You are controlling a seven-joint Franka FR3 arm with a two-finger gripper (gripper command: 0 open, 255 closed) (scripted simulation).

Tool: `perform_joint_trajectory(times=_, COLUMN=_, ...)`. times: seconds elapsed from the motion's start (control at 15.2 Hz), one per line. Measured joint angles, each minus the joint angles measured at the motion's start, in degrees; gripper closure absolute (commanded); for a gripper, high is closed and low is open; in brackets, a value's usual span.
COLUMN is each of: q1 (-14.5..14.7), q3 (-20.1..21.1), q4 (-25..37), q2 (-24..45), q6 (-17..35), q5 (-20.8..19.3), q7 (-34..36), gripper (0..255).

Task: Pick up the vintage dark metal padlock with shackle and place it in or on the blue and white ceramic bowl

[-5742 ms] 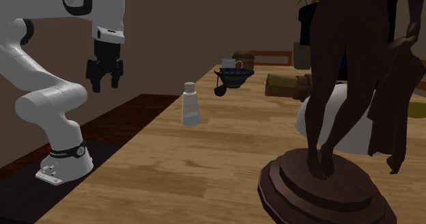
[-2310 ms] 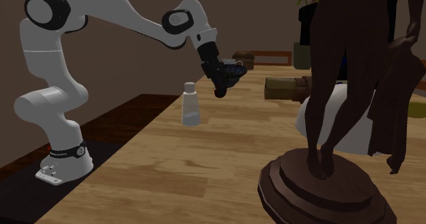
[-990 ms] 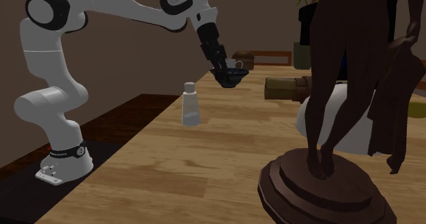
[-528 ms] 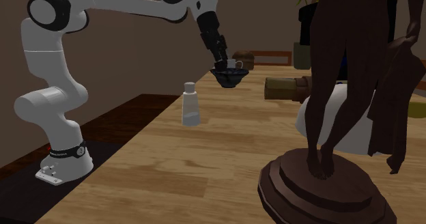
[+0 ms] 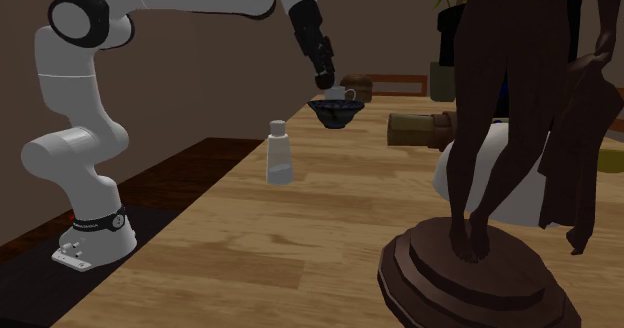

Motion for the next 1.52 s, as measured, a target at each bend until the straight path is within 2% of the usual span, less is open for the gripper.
perform_joint_trajectory(times=0.33, q1=5.2, q3=2.4, q4=9.2, q2=7.6, q6=-4.6, q5=-4.9, q7=5.3, gripper=255)
perform_joint_trajectory(times=0.59, q1=12.4, q3=3.2, q4=23.3, q2=17.4, q6=-11.3, q5=-10.3, q7=8.4, gripper=255)
perform_joint_trajectory(times=0.66, q1=14.8, q3=3.1, q4=27.6, q2=20.2, q6=-13.2, q5=-11.7, q7=9.0, gripper=255)
perform_joint_trajectory(times=0.73, q1=18.8, q3=2.4, q4=36.7, q2=25.8, q6=-16.7, q5=-14.0, q7=8.4, gripper=255)
perform_joint_trajectory(times=0.79, q1=20.0, q3=2.2, q4=39.0, q2=27.5, q6=-17.7, q5=-14.6, q7=8.6, gripper=255)
perform_joint_trajectory(times=1.52, q1=15.4, q3=3.3, q4=20.5, q2=21.4, q6=-6.9, q5=-12.7, q7=14.3, gripper=255)
